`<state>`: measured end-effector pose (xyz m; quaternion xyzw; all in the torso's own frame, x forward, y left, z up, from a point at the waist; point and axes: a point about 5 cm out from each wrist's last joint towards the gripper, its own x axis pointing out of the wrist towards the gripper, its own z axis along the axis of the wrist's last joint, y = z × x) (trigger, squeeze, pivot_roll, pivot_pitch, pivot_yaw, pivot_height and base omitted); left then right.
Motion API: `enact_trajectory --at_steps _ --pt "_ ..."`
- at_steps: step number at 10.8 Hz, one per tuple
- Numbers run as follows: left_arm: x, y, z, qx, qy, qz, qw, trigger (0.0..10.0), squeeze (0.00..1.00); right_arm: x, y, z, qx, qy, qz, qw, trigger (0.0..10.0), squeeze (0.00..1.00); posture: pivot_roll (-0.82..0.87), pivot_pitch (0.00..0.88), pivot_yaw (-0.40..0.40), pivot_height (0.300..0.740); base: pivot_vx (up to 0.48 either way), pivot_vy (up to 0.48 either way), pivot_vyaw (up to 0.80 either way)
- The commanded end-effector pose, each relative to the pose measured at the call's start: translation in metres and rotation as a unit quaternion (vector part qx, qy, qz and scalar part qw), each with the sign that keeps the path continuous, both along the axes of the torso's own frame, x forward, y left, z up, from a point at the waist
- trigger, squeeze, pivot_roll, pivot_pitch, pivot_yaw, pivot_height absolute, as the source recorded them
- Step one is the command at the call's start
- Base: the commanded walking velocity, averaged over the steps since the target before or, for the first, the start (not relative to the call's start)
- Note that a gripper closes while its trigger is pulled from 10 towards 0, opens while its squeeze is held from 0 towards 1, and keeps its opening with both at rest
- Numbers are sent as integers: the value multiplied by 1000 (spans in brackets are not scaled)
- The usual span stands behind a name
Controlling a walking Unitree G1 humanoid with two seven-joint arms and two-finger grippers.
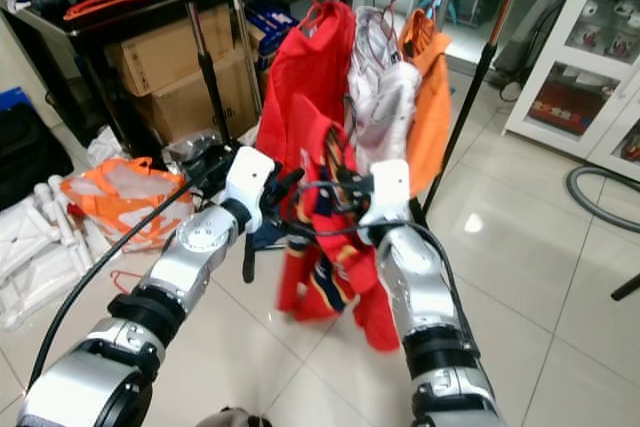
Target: Hang hanger
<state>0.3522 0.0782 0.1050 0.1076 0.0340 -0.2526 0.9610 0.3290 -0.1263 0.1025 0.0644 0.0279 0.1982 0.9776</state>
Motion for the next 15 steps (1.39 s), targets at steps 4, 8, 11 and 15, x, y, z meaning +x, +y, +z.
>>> enact_trajectory --at_steps 4,8,11,15 --pt "14 14 24 16 -61 42 997 10000 1000 -7 -1 10 8 -17 17 1000 0 0 -64 0 36 740 0 0 0" --pt "16 -5 35 -16 -64 15 998 10000 1000 -9 -3 6 -4 -7 16 1000 0 0 -69 0 37 740 0 0 0" --pt "18 -14 36 -24 -50 -3 998 10000 0 -8 -5 9 -6 -10 16 1000 0 0 -74 0 41 740 0 0 0" --pt "20 -15 33 -29 -28 -6 999 10000 0 -11 0 10 -3 -13 21 1000 0 0 -90 0 54 740 0 0 0"
